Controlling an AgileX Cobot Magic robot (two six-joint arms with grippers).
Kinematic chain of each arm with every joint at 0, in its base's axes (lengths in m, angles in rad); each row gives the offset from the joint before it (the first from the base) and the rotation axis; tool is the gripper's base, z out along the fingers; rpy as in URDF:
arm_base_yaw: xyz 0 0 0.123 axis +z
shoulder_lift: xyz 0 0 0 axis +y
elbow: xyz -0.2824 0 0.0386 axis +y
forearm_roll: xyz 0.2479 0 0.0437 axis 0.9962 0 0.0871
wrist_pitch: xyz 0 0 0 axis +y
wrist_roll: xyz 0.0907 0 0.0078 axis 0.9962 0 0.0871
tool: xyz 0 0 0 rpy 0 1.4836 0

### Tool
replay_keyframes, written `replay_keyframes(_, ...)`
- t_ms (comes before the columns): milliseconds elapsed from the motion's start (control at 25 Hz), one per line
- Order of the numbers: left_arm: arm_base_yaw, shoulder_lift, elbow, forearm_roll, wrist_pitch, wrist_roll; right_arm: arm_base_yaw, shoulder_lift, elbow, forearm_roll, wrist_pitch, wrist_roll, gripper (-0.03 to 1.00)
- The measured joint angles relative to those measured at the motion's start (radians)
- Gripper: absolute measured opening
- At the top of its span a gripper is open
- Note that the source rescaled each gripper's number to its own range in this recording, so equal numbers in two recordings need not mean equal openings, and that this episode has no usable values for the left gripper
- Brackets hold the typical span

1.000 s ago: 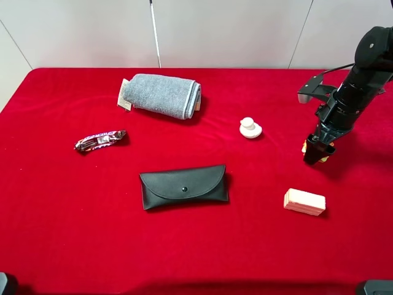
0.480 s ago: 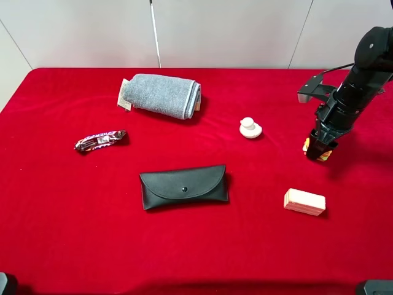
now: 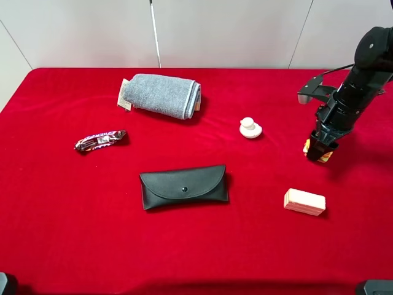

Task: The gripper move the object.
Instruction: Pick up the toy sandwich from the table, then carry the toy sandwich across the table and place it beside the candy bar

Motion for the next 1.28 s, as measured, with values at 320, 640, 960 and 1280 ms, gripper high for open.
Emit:
replay_keyframes(320,0.000,0.000,0.000,0.000,0.000,0.000,0.000,-0.002,0.000,0.000,-0.004,0.001,0.00)
replay_keyframes(640,0.000,0.000,0.000,0.000,0.000,0.000,0.000,-0.056,0.000,-0.017,0.020,0.001,0.00)
replay_keyframes(960,0.000,0.000,0.000,0.000,0.000,0.000,0.016,-0.129,0.000,-0.074,0.074,0.040,0.00)
replay_keyframes(1280,0.000,0.000,0.000,0.000,0.000,0.000,0.120,-0.163,-0.075,-0.128,0.167,0.106,0.00)
